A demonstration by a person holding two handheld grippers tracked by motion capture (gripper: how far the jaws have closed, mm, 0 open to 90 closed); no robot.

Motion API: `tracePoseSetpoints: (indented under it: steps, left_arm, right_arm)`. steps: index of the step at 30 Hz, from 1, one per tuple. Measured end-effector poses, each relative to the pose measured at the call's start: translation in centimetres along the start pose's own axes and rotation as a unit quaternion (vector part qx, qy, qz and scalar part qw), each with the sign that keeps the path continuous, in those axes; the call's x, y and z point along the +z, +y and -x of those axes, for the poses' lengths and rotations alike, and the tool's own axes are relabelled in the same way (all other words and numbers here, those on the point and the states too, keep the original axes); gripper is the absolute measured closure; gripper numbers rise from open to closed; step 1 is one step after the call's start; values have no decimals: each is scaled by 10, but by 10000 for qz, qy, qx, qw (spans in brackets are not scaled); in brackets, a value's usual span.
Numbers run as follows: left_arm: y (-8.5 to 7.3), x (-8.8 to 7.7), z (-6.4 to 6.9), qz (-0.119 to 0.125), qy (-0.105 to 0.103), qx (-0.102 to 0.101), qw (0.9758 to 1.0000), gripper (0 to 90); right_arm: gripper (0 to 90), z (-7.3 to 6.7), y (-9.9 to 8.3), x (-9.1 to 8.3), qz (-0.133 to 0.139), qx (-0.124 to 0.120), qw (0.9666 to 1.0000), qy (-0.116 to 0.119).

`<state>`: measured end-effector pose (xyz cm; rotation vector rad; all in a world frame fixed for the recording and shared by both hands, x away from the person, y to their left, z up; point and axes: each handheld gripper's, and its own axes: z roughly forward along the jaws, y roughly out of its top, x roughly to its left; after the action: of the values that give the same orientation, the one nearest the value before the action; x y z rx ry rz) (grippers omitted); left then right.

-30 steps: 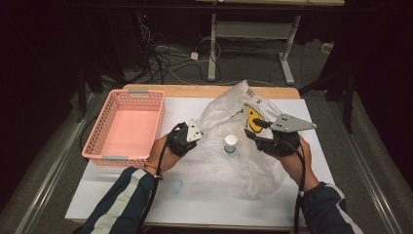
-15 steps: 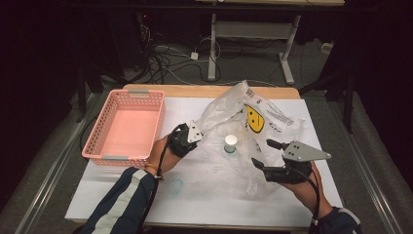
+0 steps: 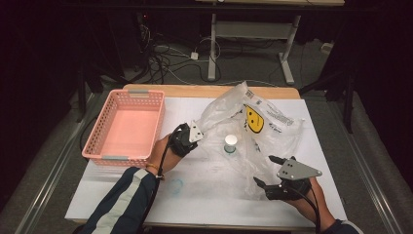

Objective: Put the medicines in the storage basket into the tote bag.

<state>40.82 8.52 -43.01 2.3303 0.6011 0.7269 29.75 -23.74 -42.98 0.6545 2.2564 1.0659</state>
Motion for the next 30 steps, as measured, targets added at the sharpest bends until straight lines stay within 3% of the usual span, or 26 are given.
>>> tracePoseSetpoints:
  steps: [1, 2, 4, 7, 9, 11, 18, 22, 25, 30]
  left_arm:
    - [0, 1, 0, -15, 18, 3, 10000, 861]
    - [0, 1, 0, -36, 45, 20, 10000, 860]
    - [0, 2, 0, -37, 57, 5, 10000, 860]
    - [-1, 2, -1, -48, 62, 12, 10000, 859]
    - [-3, 2, -2, -6, 8, -34, 10000, 858]
    - [-4, 3, -3, -10, -20, -83, 10000, 858]
    - [-7, 3, -5, 113, -90, -199, 9997, 859]
    - [-8, -1, -7, 235, -85, -254, 9994, 860]
    - [-10, -5, -8, 468, -90, -393, 9981, 860]
    - [-12, -10, -6, 626, 4, -373, 9973, 862]
  right_arm:
    - [252, 0, -4, 4, -62, -140, 9998, -84]
    - [314, 2, -12, 14, -328, -284, 9988, -214]
    - [357, 4, -15, 18, -447, -314, 9982, -242]
    - [523, 10, -23, 26, -653, -319, 9968, -335]
    - [563, 11, -23, 26, -636, -329, 9968, -364]
    - [693, 12, -20, 23, -484, -331, 9974, -431]
    - [871, 13, -15, 13, -199, -385, 9978, -506]
    - [900, 14, -14, 10, -118, -358, 9978, -551]
    - [900, 16, -12, 7, -37, -355, 9976, -598]
    - [900, 18, -9, 2, 115, -344, 9970, -683]
